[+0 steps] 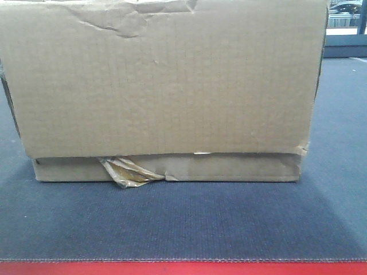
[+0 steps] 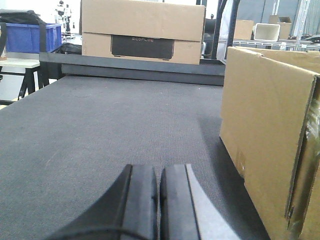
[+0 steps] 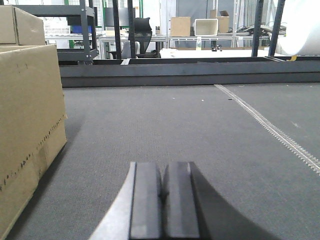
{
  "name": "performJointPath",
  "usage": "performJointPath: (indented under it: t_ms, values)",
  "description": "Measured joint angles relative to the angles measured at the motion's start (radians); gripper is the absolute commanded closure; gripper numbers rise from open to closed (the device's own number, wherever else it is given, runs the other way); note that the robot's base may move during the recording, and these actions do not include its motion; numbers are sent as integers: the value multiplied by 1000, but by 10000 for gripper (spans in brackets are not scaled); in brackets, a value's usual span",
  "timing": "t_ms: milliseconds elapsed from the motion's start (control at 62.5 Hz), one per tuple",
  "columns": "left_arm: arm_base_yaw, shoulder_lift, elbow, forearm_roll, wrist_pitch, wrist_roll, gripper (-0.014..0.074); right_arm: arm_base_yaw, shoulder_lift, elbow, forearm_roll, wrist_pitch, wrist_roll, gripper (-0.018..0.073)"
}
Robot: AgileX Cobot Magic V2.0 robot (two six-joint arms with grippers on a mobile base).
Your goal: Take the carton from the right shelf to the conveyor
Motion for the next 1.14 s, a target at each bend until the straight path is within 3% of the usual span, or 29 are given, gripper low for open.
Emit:
performJointPath:
  t_ms: [1136]
  values:
    - [0, 0, 0, 0, 0, 0, 582, 0, 0, 0, 1, -1, 0, 625]
